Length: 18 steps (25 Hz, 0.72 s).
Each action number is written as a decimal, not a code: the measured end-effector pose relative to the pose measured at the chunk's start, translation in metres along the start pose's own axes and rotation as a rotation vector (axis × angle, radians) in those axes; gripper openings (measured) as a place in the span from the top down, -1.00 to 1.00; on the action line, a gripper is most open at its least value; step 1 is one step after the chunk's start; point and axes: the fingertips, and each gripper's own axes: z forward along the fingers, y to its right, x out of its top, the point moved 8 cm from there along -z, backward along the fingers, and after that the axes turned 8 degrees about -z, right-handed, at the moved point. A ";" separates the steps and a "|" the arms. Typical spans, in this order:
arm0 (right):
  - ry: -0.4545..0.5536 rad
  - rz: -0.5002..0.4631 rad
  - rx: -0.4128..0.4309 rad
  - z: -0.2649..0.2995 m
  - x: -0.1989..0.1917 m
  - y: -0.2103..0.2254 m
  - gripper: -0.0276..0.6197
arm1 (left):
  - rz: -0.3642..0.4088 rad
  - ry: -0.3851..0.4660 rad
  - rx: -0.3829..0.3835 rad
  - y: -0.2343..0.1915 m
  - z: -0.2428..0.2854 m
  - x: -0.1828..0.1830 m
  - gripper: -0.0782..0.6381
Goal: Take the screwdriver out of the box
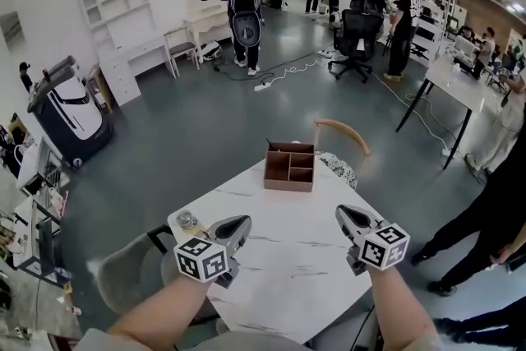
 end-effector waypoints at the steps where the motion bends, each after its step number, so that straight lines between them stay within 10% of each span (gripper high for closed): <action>1: -0.007 -0.006 0.000 0.008 0.000 0.004 0.89 | 0.005 0.002 -0.001 -0.003 0.005 0.003 0.77; 18: -0.177 -0.181 0.031 0.231 0.021 0.045 0.89 | -0.024 -0.025 -0.094 -0.101 0.098 -0.002 0.77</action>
